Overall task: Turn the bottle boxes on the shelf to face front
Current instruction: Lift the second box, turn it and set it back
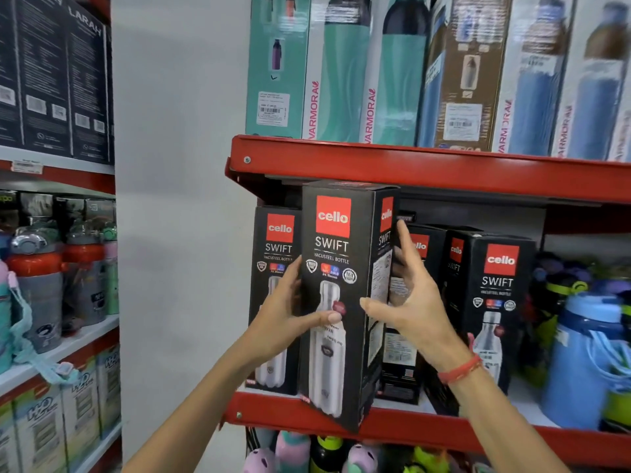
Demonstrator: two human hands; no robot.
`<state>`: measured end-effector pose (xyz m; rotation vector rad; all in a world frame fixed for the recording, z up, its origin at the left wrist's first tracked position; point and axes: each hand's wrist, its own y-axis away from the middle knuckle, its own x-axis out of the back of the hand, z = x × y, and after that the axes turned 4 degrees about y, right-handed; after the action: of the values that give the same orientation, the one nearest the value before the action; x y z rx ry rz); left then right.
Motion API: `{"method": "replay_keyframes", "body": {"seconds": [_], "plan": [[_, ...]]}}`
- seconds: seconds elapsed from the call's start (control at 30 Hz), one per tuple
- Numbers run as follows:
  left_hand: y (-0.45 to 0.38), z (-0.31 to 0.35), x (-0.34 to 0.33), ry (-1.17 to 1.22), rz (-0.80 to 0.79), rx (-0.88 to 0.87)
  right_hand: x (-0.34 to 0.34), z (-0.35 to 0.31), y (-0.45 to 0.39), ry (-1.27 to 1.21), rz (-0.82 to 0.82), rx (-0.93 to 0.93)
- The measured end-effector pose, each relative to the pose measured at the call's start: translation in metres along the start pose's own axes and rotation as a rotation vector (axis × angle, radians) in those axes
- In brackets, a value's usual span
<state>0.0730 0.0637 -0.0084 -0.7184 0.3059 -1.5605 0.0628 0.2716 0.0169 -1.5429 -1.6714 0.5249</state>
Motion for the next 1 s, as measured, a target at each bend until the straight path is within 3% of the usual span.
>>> {"method": "replay_keyframes", "body": {"seconds": [0.07, 0.23, 0.37, 0.73, 0.9, 1.0], "plan": [[0.005, 0.005, -0.001, 0.017, -0.045, -0.013, 0.007, 0.001, 0.001, -0.048, -0.089, -0.002], [0.0, 0.007, -0.019, -0.003, 0.069, -0.069, 0.016, -0.001, -0.016, 0.016, -0.265, -0.105], [-0.009, -0.001, -0.036, -0.091, 0.157, -0.064, 0.014, 0.002, -0.032, 0.16, -0.284, -0.122], [-0.039, -0.03, -0.056, -0.287, 0.265, 0.084, -0.012, 0.046, -0.04, 0.239, -0.062, -0.208], [-0.043, -0.032, -0.059, -0.34, 0.308, 0.099, -0.021, 0.051, -0.04, 0.455, 0.145, -0.174], [-0.042, -0.034, -0.063, -0.407, 0.325, 0.106, -0.019, 0.052, -0.033, 0.621, 0.407, -0.027]]}}
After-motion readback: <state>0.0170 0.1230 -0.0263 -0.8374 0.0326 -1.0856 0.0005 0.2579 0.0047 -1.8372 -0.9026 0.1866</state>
